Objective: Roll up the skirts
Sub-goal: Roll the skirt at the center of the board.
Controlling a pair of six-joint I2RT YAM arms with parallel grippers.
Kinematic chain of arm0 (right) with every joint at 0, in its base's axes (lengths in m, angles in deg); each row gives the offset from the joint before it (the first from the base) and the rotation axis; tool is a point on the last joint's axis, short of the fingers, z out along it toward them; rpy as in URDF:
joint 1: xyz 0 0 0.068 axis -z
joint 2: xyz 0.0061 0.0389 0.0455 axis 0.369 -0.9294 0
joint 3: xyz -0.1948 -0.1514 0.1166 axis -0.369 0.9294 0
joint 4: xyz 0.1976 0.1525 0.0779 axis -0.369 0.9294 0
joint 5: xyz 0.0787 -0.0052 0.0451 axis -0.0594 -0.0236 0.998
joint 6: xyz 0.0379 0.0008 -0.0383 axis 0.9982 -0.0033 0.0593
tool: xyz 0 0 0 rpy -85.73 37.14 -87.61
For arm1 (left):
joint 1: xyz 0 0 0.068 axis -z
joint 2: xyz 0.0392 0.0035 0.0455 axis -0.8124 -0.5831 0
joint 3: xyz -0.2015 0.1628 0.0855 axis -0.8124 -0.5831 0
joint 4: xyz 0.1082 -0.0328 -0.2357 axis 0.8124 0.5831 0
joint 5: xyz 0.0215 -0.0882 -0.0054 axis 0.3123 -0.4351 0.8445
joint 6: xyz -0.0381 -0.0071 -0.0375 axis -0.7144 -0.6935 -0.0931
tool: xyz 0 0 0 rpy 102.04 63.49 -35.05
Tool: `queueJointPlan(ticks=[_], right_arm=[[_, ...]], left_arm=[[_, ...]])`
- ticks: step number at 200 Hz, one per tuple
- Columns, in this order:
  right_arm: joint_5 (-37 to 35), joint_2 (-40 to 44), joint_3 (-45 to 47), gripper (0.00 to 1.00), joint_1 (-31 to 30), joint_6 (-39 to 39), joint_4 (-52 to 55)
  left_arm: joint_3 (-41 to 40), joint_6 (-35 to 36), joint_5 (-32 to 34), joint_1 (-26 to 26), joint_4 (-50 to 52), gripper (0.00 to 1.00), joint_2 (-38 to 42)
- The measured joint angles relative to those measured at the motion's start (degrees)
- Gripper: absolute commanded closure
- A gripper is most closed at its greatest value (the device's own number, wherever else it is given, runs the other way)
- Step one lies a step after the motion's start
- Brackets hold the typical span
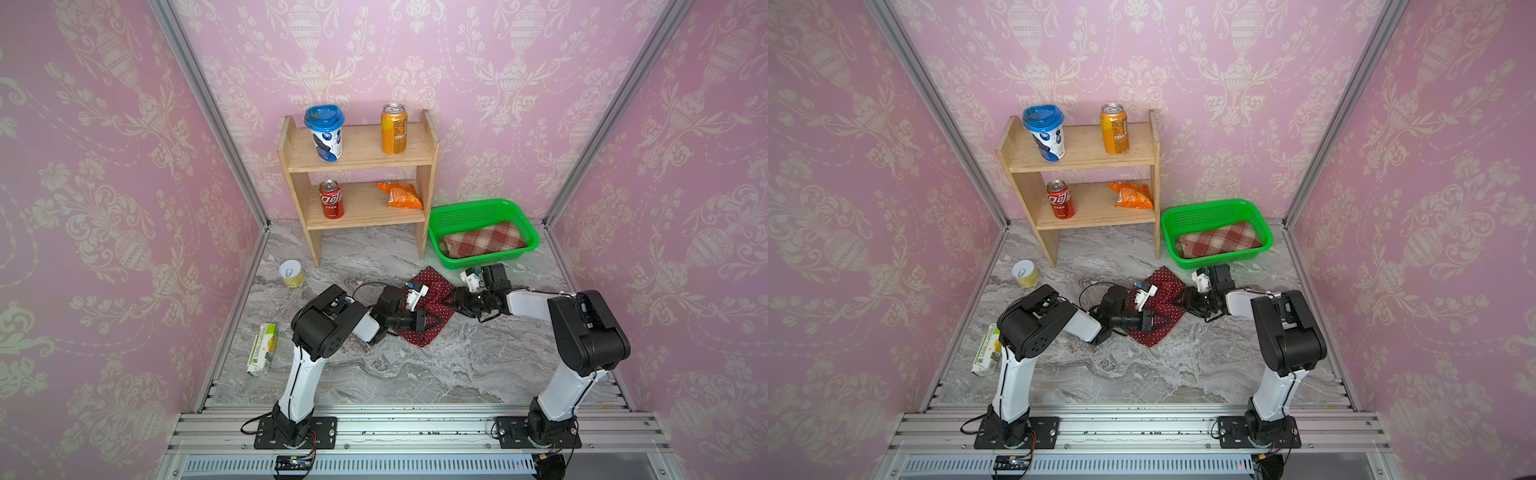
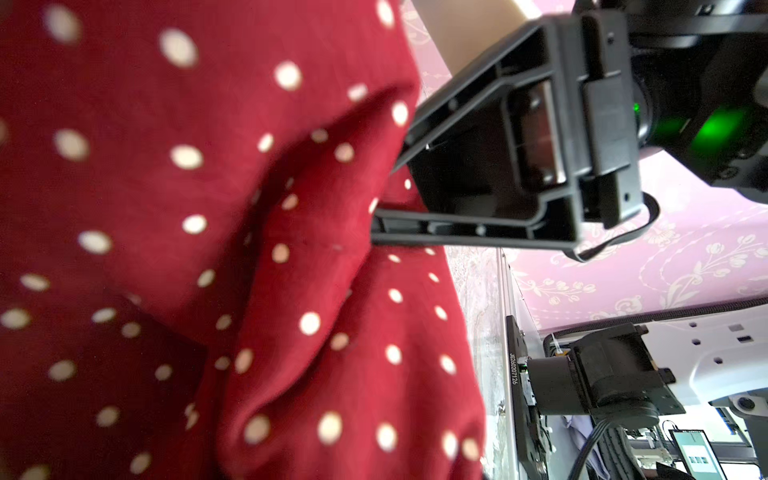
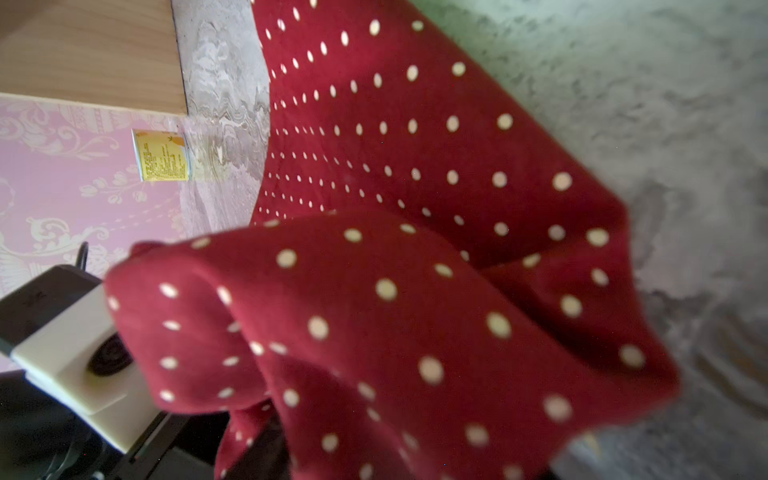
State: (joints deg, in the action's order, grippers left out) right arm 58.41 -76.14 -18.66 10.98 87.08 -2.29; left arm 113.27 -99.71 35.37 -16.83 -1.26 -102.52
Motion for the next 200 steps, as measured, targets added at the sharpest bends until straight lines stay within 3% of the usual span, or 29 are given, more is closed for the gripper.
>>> queueJointPlan(ticks=[10, 19, 22, 48, 74, 89, 115, 153, 200], right_arm=[[-0.3, -0.2, -0.2, 0.99, 0.0, -0.2, 0.5], [-0.5, -0.2, -0.4, 1.00, 0.0, 0.1, 1.0], [-0.7, -0.2, -0.5, 1.00, 0.0, 0.1, 1.3], [-1.5, -0.2, -1.7, 1.00, -0.4, -0.2, 3.2], [-2.2, 0.3, -2.3, 1.00, -0.6, -0.1, 5.0], [-2.3, 0.8, -2.4, 1.00, -0.6, -0.1, 6.0], [-2.6, 1.5, -3.1, 1.00, -0.6, -0.1, 8.2], [-2.6, 2.8, -4.2, 1.00, -0.7, -0.1, 11.1], [-2.6, 4.7, -4.3, 1.00, -0.7, -0.1, 13.3]], left_arm=[[0.4, 0.8, -0.2, -0.1, 1.5, 0.33, 0.5], [0.7, 1.0, -0.3, -0.1, 3.3, 0.04, 1.6], [0.7, 1.6, -0.4, -0.2, 3.8, 0.01, 2.1], [-0.8, 5.3, 5.4, -0.3, 12.1, 0.01, 8.9], [-5.0, 13.5, 18.0, 0.6, 23.5, 0.01, 20.0], [-5.4, 21.9, 27.8, 4.4, 28.3, 0.01, 27.1], [-5.4, 38.7, 42.3, 16.2, 29.2, 0.01, 35.2], [-8.4, 55.8, 50.5, 24.7, 28.5, 0.01, 34.8], [-4.7, 63.8, 56.2, 27.0, 28.3, 0.01, 23.5]])
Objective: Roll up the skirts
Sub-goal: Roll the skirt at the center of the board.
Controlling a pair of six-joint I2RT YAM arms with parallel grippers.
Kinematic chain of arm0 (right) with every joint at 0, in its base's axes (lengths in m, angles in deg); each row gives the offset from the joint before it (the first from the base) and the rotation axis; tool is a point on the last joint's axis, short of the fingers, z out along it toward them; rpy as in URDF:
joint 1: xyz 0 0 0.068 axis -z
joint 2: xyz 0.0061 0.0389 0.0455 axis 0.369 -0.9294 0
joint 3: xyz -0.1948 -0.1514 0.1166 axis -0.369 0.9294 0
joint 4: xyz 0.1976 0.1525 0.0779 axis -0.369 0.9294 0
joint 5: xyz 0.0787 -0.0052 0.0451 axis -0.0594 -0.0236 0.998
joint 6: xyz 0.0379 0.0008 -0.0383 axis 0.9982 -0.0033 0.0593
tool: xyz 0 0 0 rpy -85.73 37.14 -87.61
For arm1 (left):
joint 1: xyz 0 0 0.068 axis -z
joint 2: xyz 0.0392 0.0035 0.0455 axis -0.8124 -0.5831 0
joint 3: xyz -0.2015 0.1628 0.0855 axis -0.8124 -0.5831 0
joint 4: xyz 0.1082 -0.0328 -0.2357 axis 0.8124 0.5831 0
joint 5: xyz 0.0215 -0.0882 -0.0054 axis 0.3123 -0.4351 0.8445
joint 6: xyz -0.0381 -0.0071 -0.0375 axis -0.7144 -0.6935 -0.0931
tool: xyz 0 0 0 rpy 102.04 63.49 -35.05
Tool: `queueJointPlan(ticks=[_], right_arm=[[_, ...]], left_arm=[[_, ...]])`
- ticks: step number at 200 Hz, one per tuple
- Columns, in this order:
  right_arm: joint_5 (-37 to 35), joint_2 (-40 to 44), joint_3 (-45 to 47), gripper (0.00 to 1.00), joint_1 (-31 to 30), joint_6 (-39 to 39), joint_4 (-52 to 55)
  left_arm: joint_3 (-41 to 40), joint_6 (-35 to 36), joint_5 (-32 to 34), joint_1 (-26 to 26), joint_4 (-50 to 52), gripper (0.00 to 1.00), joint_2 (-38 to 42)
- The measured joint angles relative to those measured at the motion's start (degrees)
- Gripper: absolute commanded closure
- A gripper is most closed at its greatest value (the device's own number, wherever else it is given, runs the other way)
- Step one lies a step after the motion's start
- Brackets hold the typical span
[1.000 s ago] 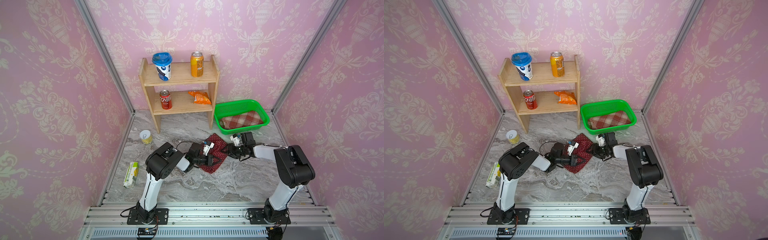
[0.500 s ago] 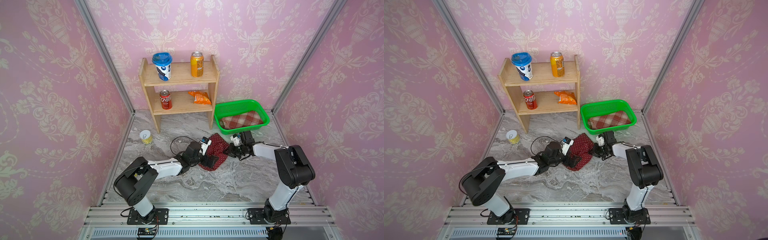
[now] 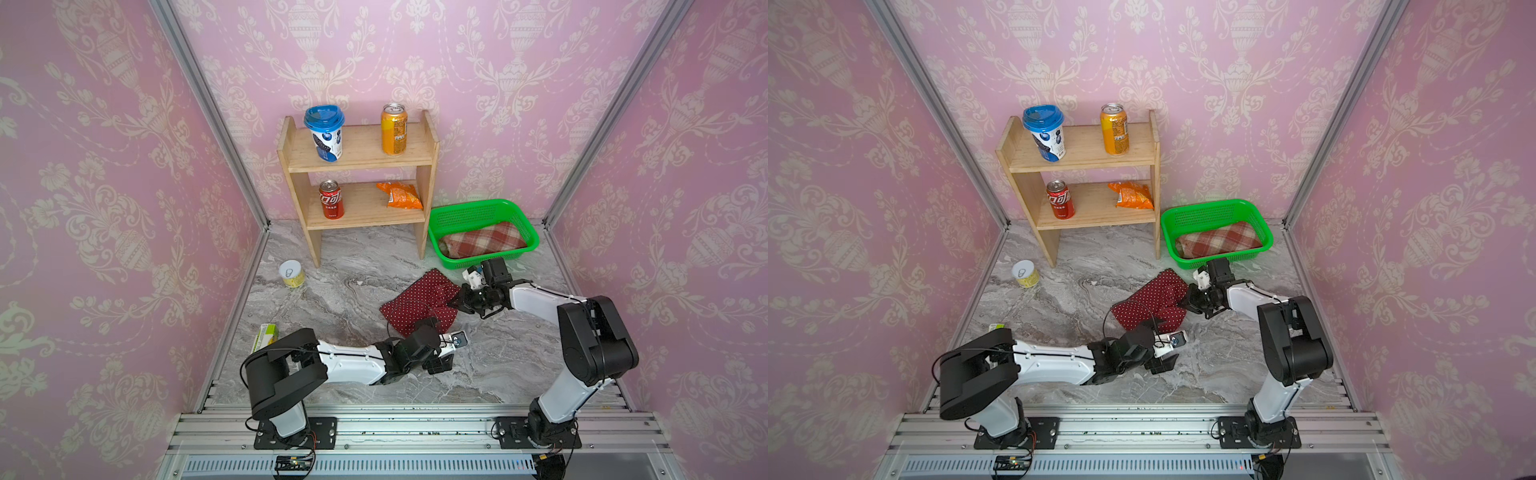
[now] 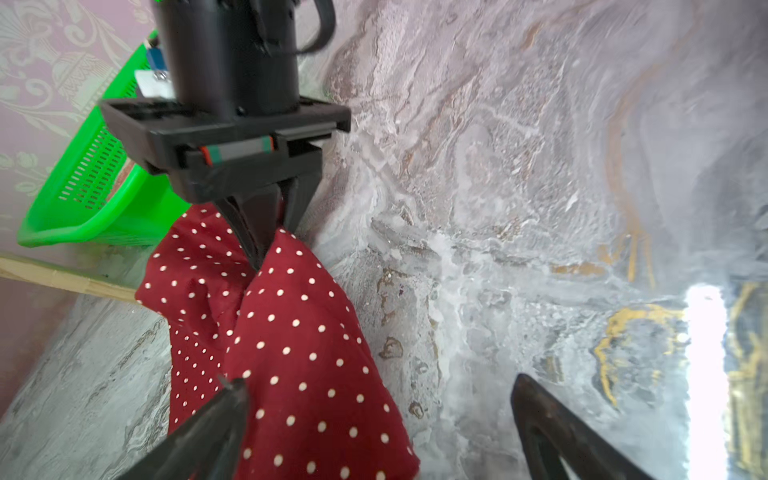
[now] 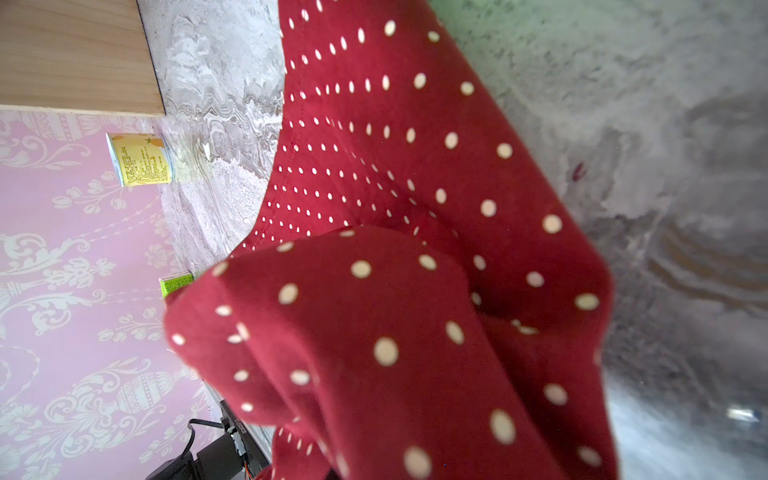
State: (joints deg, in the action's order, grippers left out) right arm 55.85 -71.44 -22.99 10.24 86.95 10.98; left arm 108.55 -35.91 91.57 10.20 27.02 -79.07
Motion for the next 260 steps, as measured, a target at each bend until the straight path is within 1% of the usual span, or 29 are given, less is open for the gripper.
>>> queueJointPlan(ticks=[30, 46, 55, 61, 71, 79, 88, 102, 107, 113, 131, 143, 151, 157, 168, 188, 211, 239, 260], right_arm=[[0.0, 0.9, 0.0, 1.00, 0.0, 0.0, 0.8], [0.0, 1.1, 0.0, 1.00, 0.0, 0.0, 1.0], [0.0, 1.1, 0.0, 1.00, 0.0, 0.0, 1.1], [0.0, 1.1, 0.0, 1.00, 0.0, -0.2, 1.2], [0.0, 1.1, 0.0, 1.00, 0.0, -0.3, 1.4], [0.1, 1.1, 0.0, 1.00, 0.1, -0.5, 1.5], [0.2, 1.1, 0.0, 1.00, 0.2, -0.8, 1.8], [0.9, 1.1, 0.1, 1.00, 0.7, -1.3, 1.9], [1.2, 1.2, 0.2, 0.94, 1.0, -1.5, 1.9], [1.5, 1.2, 0.5, 0.83, 1.3, -1.7, 1.9], [2.7, 2.0, 2.0, 0.41, 2.6, -2.2, 1.8], [3.7, 3.1, 3.6, 0.17, 3.8, -2.2, 1.4], [4.3, 4.1, 4.8, 0.06, 4.6, -2.1, 0.9], [4.6, 4.9, 5.7, 0.01, 5.1, -2.2, 0.3], [5.0, 6.8, 7.6, 0.00, 5.9, -2.0, -1.1], [5.2, 10.6, 10.0, 0.00, 6.2, -1.9, -3.2], [5.9, 14.1, 12.8, 0.00, 6.9, -1.5, -7.0], [6.7, 14.3, 16.0, 0.00, 8.2, -0.7, -11.8], [6.9, 13.3, 17.8, 0.00, 8.3, 0.1, -14.3]], left_arm=[[4.1, 1.5, 2.9, 0.0, 0.3, 0.03, -6.2], [7.0, 1.6, 5.0, 0.0, 0.6, 0.07, -9.5], [8.3, 1.7, 6.3, 0.0, 0.9, 0.13, -10.9], [9.0, 1.5, 7.3, -0.1, 1.2, 0.22, -11.6], [10.1, 1.2, 8.5, -0.2, 2.1, 0.49, -12.6], [10.9, 0.9, 9.7, -0.5, 2.7, 0.65, -13.2], [11.5, 0.7, 10.7, -0.9, 3.4, 0.75, -13.6], [11.9, 0.3, 11.3, -1.5, 4.4, 0.82, -13.8], [12.0, -0.2, 11.3, -1.7, 4.4, 0.84, -13.8], [12.0, -0.7, 11.2, -2.0, 4.3, 0.85, -13.8], [11.3, -2.2, 9.7, -2.8, 3.7, 0.86, -13.6], [9.6, -4.0, 6.7, -3.8, 2.6, 0.85, -12.4], [8.3, -5.6, 4.2, -4.8, 2.0, 0.84, -11.2], [7.3, -6.7, 1.9, -5.6, 1.7, 0.82, -10.3], [5.8, -9.4, -3.3, -7.3, 1.3, 0.80, -8.5], [4.6, -14.0, -12.2, -10.1, 0.8, 0.80, -6.8], [4.5, -19.9, -22.4, -12.6, -0.9, 0.80, -6.7], [3.2, -30.3, -35.1, -16.7, -8.0, 0.81, -7.1], [2.5, -36.5, -41.1, -19.2, -13.9, 0.81, -8.9]])
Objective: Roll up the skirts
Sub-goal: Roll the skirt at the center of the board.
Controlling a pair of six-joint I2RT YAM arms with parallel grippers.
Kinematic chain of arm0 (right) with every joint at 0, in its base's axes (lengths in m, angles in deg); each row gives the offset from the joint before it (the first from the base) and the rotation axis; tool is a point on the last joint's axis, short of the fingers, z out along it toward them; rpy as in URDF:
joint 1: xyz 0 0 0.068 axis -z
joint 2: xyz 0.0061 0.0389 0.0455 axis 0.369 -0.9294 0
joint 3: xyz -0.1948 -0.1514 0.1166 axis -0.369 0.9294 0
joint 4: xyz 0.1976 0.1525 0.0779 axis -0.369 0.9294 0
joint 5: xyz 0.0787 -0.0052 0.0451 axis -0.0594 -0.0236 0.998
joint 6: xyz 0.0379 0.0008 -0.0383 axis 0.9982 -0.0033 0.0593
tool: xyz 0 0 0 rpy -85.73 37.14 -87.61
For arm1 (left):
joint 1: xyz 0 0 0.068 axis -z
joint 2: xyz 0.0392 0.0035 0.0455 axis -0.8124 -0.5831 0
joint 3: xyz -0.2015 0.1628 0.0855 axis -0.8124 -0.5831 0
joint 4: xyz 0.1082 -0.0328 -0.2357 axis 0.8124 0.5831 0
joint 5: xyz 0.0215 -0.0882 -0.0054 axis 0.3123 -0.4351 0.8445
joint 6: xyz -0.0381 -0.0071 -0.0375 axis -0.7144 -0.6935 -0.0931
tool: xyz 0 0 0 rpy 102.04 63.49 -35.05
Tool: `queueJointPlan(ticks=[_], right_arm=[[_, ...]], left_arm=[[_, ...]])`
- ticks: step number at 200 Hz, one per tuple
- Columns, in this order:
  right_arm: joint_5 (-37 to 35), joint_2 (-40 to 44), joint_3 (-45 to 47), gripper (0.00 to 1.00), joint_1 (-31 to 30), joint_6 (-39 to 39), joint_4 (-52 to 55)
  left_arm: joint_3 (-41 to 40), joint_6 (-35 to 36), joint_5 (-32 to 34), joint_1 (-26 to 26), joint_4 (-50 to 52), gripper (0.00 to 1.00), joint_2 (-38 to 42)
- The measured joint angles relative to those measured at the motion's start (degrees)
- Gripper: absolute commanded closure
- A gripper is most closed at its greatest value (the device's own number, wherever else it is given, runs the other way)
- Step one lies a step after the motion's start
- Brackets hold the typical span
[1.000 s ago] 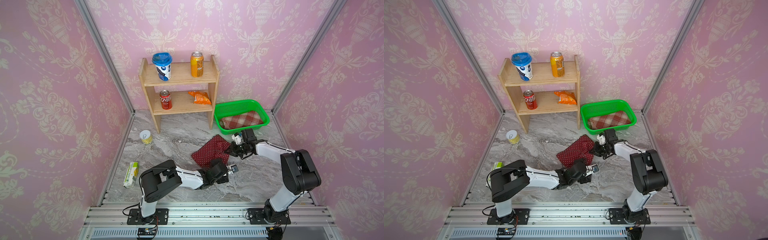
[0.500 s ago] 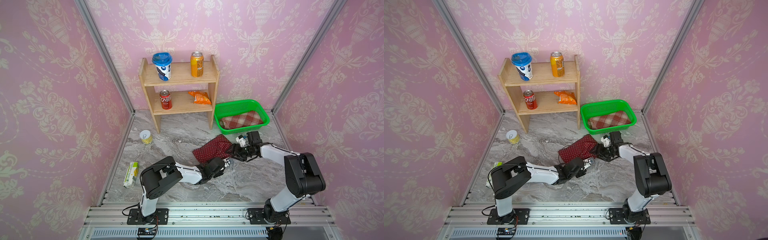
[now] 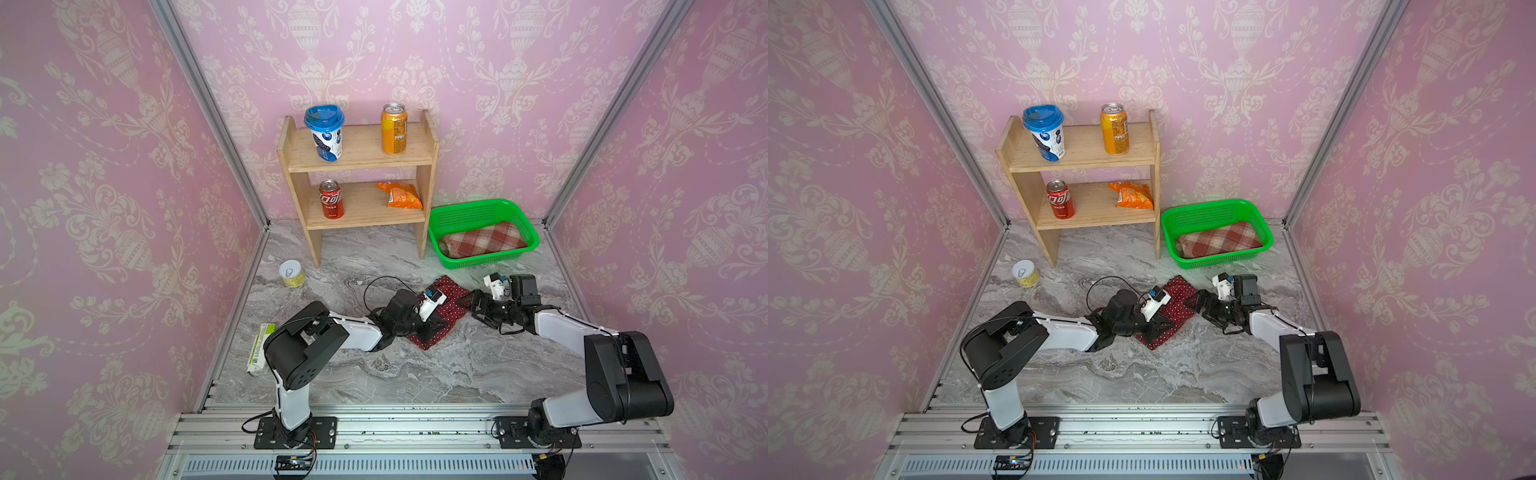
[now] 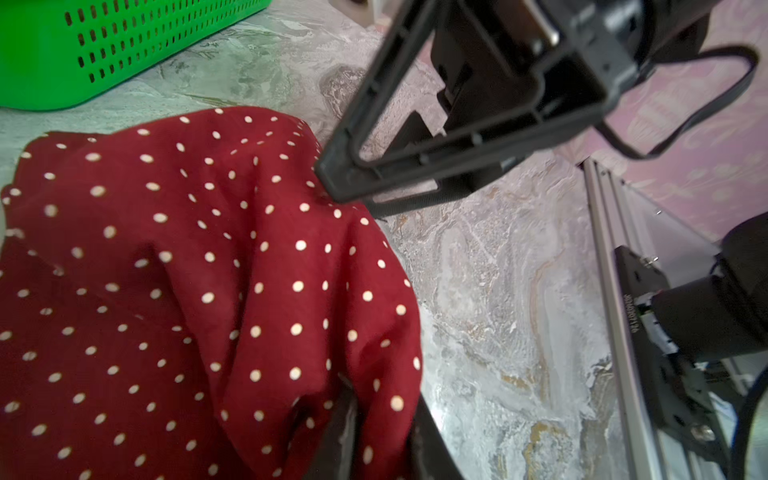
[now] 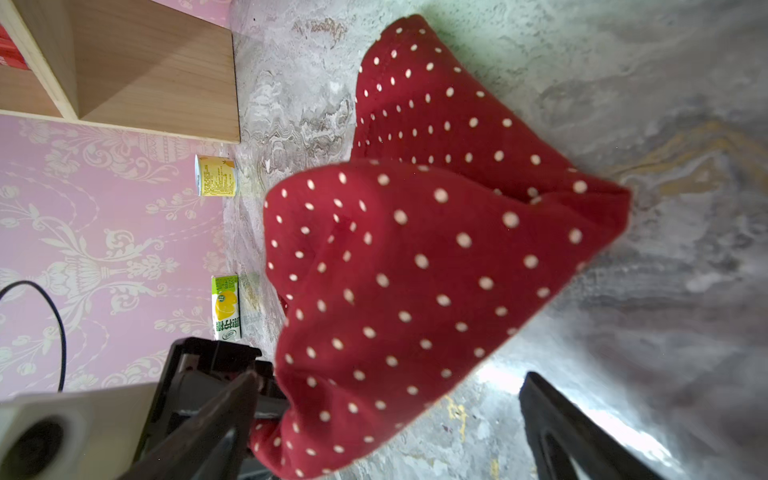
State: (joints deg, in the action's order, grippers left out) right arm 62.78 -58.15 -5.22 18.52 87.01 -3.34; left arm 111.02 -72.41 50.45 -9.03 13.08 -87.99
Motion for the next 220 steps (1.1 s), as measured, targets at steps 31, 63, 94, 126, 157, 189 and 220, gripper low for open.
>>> queueJointPlan(ticks=[31, 63, 94, 126, 157, 189, 220], right_arm=[[0.5, -2.4, 1.9, 0.00, 0.0, 1.4, -4.4], [2.0, -6.3, 2.6, 0.01, 0.0, 5.0, -12.1], [2.8, -11.0, 0.4, 0.11, -1.2, 6.4, -17.1], [2.3, -15.0, -2.4, 0.42, -2.8, 7.0, -18.6], [0.6, -17.7, -4.8, 1.00, -4.2, 6.2, -15.3], [-1.9, -15.0, -7.8, 1.00, -4.5, 3.3, -6.3], [-4.2, -11.6, -12.3, 1.00, -4.5, -0.6, 5.4]], left_arm=[[-1.6, -7.9, -5.8, -2.0, -8.3, 0.80, -3.7], [-2.4, -16.6, -9.9, -3.7, -19.0, 0.79, -9.8], [-2.7, -24.2, -12.1, -5.3, -29.2, 0.79, -15.4], [-2.8, -29.2, -12.8, -6.8, -34.8, 0.74, -17.5], [-2.7, -33.1, -14.1, -8.1, -36.5, 0.42, -18.1], [-4.9, -26.9, -10.9, -8.8, -26.8, 0.26, -10.5], [-6.4, -8.8, 9.1, -5.3, -5.3, 0.06, 7.1]])
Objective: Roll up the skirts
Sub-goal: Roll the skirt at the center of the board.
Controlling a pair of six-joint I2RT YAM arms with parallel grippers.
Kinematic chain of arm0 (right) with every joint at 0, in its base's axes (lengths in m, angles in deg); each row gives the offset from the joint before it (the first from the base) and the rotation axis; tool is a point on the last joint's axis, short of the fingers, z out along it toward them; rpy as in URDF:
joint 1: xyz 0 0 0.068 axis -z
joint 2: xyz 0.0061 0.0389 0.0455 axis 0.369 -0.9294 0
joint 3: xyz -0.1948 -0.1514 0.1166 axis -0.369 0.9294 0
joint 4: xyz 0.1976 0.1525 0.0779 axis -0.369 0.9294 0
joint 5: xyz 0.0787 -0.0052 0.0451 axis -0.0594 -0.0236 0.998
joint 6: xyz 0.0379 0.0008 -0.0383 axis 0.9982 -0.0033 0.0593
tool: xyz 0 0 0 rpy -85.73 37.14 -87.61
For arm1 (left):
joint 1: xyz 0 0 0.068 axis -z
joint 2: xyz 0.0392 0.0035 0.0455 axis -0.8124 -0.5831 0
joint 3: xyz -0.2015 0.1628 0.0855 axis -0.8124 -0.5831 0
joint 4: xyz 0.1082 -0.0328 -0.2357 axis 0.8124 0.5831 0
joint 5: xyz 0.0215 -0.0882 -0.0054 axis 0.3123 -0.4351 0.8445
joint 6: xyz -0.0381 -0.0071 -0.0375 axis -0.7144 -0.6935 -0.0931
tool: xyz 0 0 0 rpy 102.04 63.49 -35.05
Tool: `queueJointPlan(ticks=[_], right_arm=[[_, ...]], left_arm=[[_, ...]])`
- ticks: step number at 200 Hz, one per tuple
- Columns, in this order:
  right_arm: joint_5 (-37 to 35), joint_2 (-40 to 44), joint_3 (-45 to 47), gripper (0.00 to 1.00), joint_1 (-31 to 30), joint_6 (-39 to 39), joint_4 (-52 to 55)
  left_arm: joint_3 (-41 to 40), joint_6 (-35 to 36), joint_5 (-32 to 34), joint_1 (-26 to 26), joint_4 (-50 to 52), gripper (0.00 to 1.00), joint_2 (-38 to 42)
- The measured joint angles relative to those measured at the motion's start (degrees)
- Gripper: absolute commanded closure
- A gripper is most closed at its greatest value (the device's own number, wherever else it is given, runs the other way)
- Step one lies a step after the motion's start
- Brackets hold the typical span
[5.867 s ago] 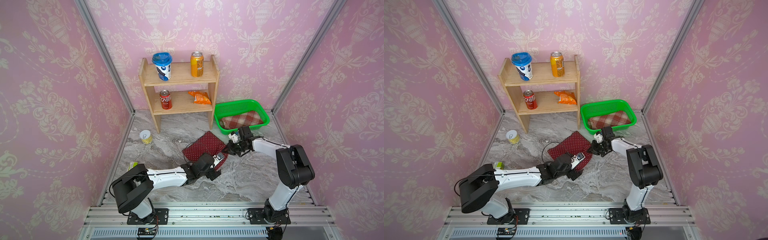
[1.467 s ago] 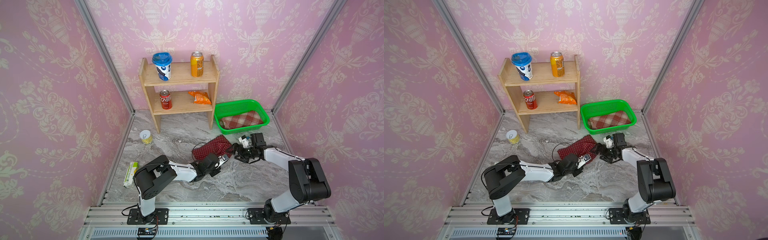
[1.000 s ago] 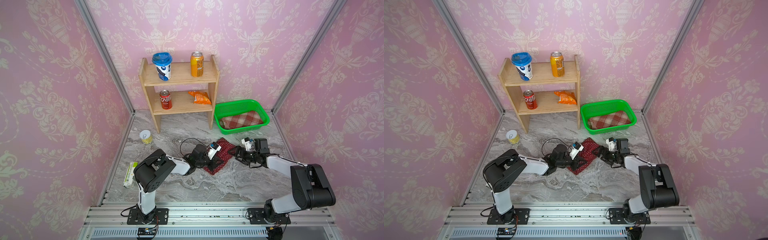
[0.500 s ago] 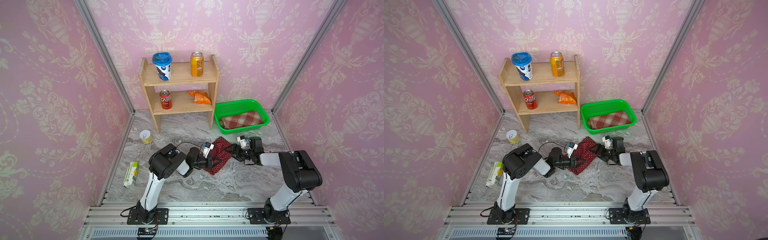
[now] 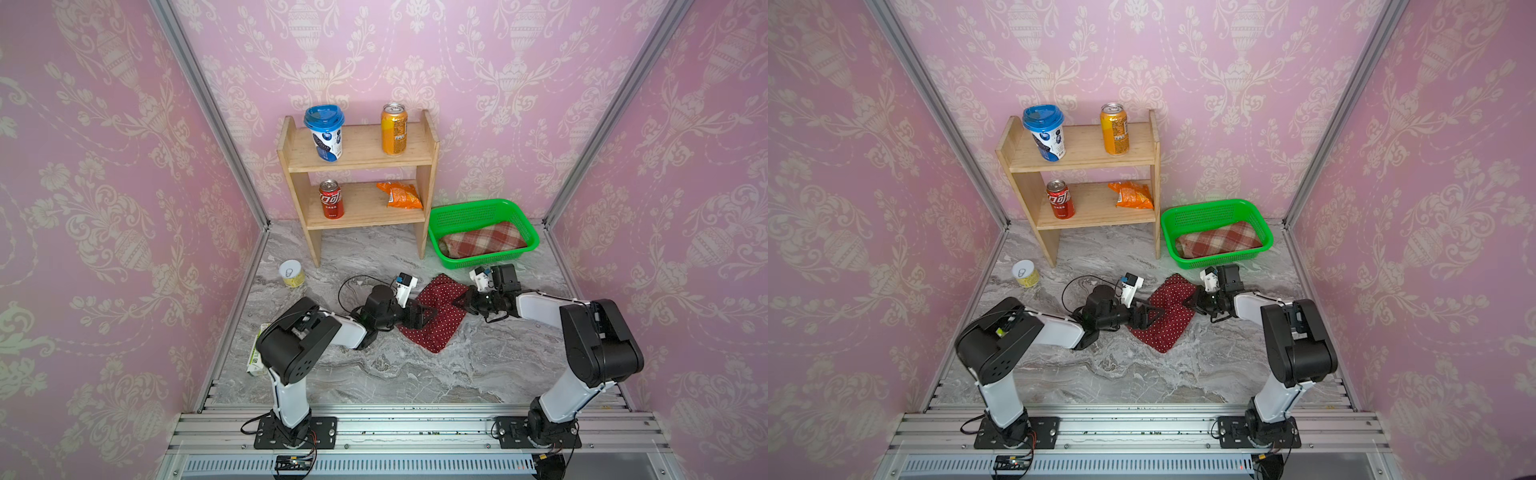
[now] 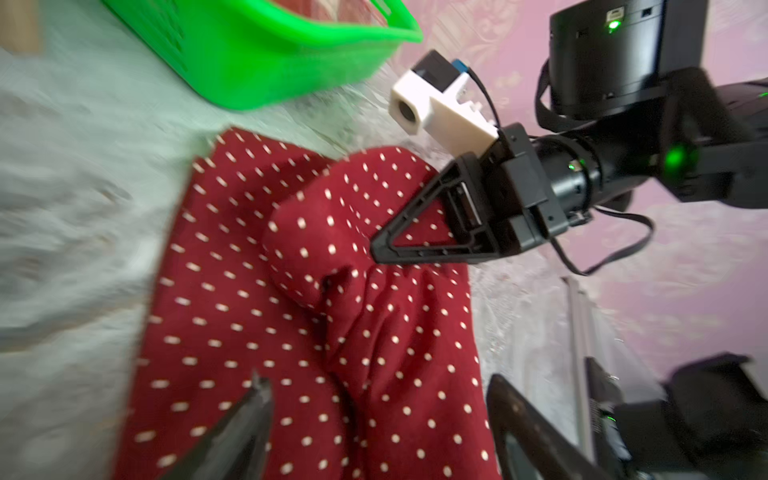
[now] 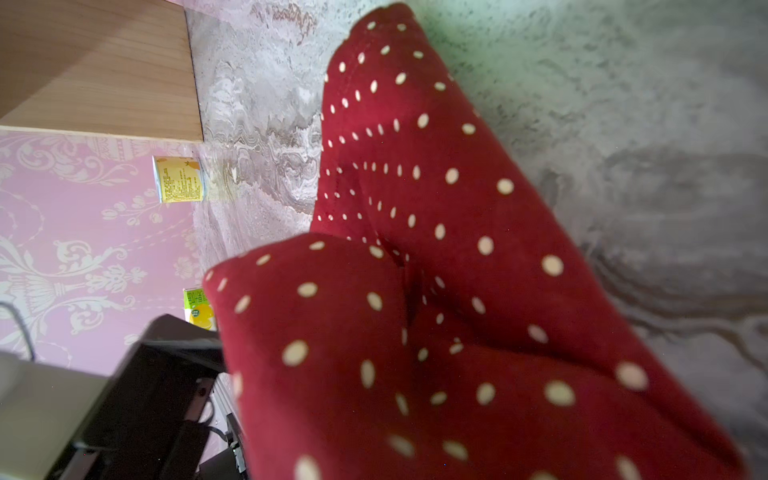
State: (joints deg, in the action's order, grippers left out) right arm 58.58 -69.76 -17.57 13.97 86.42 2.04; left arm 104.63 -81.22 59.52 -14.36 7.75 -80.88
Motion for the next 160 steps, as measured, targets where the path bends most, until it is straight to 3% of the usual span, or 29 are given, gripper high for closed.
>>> queueJointPlan(ticks=[8, 33, 79, 112, 160], right_arm=[[-0.2, 0.4, -1.1, 1.00, 0.0, -0.8, 2.3], [-0.7, 0.5, -3.4, 1.00, 0.0, -2.3, 7.9], [-0.7, 0.5, -3.6, 1.00, 0.0, -2.8, 12.8], [-0.7, 0.5, -3.6, 1.00, 0.0, -2.8, 13.4], [-0.7, 0.5, -3.6, 1.00, 0.0, -3.8, 13.9]], left_arm=[[0.0, 4.9, 5.4, 1.9, 3.0, 0.01, 3.4], [0.2, 18.3, 19.1, 9.4, 9.1, 0.01, 8.7], [5.3, 38.1, 35.3, 25.7, 14.7, 0.01, 4.1], [12.7, 44.3, 43.5, 30.8, 15.7, 0.01, -5.1], [20.7, 45.2, 52.7, 31.0, 19.7, 0.01, -13.9]])
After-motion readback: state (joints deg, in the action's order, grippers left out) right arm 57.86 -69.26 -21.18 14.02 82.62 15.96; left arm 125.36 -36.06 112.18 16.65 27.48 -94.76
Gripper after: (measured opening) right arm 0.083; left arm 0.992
